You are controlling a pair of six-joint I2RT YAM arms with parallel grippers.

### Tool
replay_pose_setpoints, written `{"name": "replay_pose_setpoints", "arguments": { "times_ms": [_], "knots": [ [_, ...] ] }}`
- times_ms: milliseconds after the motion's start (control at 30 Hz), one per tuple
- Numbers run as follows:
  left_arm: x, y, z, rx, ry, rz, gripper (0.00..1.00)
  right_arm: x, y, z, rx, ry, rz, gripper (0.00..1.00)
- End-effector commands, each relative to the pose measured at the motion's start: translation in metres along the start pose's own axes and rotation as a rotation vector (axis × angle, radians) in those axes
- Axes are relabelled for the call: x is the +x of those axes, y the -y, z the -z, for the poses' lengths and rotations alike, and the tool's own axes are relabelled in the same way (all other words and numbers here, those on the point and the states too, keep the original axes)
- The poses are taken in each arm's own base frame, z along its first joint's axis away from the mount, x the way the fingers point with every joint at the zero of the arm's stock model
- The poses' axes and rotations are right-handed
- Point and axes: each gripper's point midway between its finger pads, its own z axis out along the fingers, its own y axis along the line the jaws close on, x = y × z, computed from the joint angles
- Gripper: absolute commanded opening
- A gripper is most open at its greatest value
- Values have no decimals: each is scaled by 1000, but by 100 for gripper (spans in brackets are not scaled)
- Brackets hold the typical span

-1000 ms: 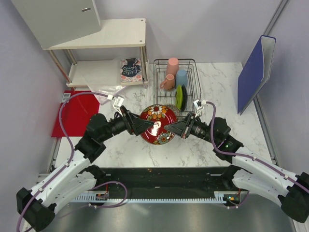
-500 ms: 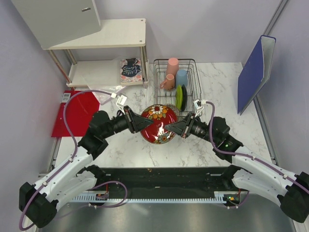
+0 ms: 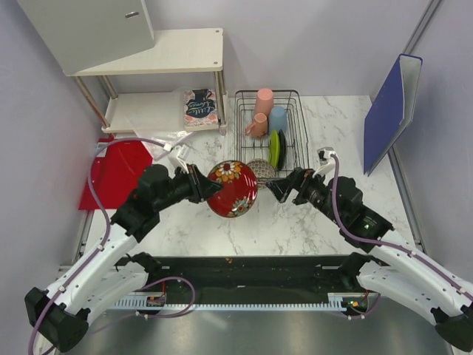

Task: Unload the mixed dishes from the dish rack
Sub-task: Pick up the plate from the dish rack, then place the plate at the center of the board.

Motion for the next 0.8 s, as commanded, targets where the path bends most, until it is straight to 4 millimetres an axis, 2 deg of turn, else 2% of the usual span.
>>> {"name": "replay_pose_setpoints", "arguments": {
  "times_ms": [0,33,67,133,167,300,367,400,433,567,633,767],
  "knots": [
    [-55,-16,19,-164,178,18,2,-31,26,20,171,127,40,98],
    [-57,-26,20,-205,188,62,2,-37,27,27,180,158,34,98],
    [-60,-50,24,-286,196,119,2,-40,30,30,193,176,31,98],
    [-65,-72,27,-337,213,219,2,-40,31,37,186,192,28,98],
    [-71,-101,33,-411,242,288,2,-39,32,38,185,196,26,98],
    [-70,-156,33,-536,259,449,2,-31,36,42,180,183,27,98],
    [-75,-171,31,-569,291,481,2,-29,36,44,173,181,24,98],
    [-73,-183,25,-589,293,494,2,-27,38,44,176,178,23,98],
    [-82,-186,21,-569,331,488,2,-26,37,45,167,179,16,98],
    [-89,-212,-2,-564,344,509,2,-22,37,46,155,172,4,98],
    [-86,-229,-16,-571,327,540,2,-20,37,47,153,170,4,98],
    [-78,-248,-32,-570,311,579,2,-18,40,50,157,169,12,98]
  ]
}}
